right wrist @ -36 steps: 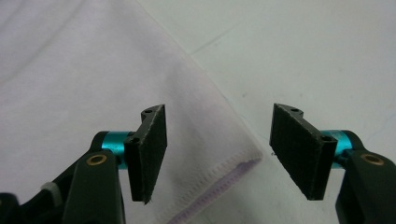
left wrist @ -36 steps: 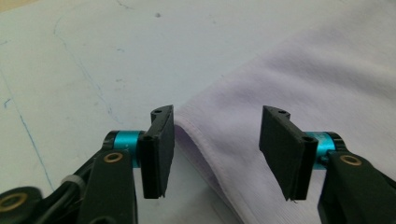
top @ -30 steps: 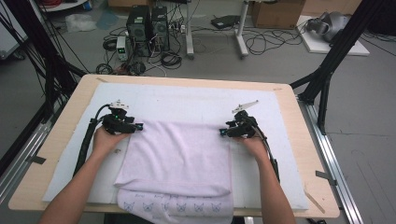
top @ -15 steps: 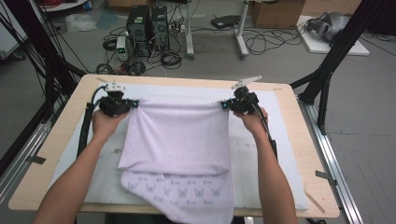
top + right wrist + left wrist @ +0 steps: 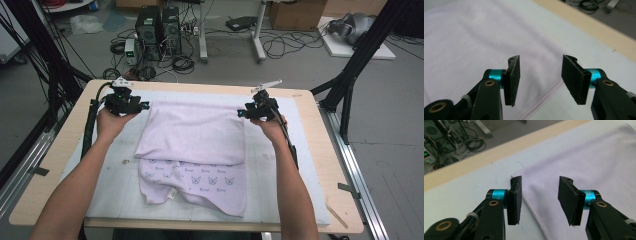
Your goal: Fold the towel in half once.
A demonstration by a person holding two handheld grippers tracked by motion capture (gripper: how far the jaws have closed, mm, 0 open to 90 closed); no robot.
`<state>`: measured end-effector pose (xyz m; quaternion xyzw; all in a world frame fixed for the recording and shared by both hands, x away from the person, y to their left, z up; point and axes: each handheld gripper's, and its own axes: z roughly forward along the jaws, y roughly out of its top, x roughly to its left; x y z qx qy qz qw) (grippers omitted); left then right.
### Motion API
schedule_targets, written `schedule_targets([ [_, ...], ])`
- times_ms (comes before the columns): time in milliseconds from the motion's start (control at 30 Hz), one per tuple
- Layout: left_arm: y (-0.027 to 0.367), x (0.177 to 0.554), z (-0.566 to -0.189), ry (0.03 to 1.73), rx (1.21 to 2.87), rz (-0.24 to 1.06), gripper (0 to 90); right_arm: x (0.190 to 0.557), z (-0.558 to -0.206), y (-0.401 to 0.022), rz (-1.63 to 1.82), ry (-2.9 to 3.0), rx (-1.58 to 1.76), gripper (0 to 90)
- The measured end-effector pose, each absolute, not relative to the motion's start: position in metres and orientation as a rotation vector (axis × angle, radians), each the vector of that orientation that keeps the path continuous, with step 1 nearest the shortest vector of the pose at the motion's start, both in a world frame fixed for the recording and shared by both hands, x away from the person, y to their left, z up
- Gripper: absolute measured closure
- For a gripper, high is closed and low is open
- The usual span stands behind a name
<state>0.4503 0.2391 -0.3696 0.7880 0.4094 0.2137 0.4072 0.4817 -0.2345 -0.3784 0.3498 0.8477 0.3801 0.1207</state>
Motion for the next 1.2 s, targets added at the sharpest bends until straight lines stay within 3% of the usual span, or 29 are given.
schedule_targets([
  [33, 0.241, 0.445, -0.373, 1.023, 1.989, 0.531, 54.2, 0.478, -0.381, -0.233, 1.089, 2.521, 1.051, 42.2],
  [100, 0.243, 0.433, -0.379, 1.001, 1.998, 0.524, 53.7, 0.464, -0.384, -0.232, 1.09, 2.523, 0.979, 46.1],
  [567, 0.252, 0.346, -0.393, 0.856, 1.999, 0.441, 45.6, 0.373, -0.388, -0.243, 1.284, 2.488, 0.852, 42.0],
  [1200, 0.236, 0.268, -0.422, 0.735, 2.051, 0.364, 43.4, 0.298, -0.412, -0.225, 1.341, 2.572, 0.702, 42.1],
])
